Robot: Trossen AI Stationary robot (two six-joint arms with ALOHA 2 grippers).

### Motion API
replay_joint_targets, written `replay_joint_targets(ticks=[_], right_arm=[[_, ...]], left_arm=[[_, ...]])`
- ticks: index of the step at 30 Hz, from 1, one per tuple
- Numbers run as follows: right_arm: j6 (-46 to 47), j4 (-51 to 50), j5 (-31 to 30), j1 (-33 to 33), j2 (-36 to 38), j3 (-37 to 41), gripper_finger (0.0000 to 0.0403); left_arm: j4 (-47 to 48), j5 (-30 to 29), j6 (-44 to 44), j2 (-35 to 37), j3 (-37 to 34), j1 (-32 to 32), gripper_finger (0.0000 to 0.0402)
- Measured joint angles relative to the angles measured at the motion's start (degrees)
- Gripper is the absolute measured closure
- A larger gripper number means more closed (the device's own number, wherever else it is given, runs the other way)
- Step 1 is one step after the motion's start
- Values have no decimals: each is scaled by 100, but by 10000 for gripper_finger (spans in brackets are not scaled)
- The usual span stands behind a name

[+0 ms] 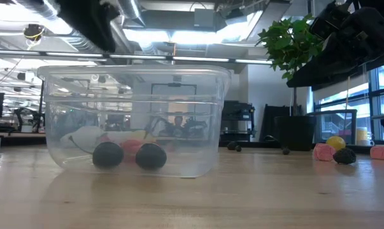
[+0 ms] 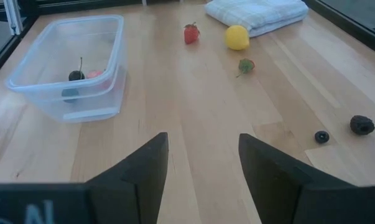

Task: Pick and placing Produce into tupperware
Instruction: Put the bottom strawberry into the transparent bin

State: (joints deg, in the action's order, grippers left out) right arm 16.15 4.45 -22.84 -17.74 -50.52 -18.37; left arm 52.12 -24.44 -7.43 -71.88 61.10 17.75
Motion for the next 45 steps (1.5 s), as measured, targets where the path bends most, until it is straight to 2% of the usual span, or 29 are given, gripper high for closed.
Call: replay_joint_targets(ticks=[4,8,13,17,23,28,36,45], right_arm=[[-2,0,-1,0,0,0,205],[-5,0,-1,0,0,0,205],[9,0,0,-2,0,0,205],[104,0,1,-2,0,0,205],[129,0,-1,-1,0,0,205],[130,0,-1,-2,0,0,205],[117,-1,-1,0,0,0,205],[79,-1,-1,-1,0,0,205]], left_arm=[[-22,35,-448,-6,-482,-204,276],[-90,207,-708,-6,-1126,-564,229],[-931,289,-382,-7,-1926,-972,168],[-1433,294,-430,-8,-2264,-1179,146],[-1851,353,-28,-8,-2308,-1278,144],[-2507,1099,576,-8,-2308,-1426,148],[-2452,1318,1243,-10,-2308,-1731,149],[-2639,1575,1429,-371,-2310,-1964,149]])
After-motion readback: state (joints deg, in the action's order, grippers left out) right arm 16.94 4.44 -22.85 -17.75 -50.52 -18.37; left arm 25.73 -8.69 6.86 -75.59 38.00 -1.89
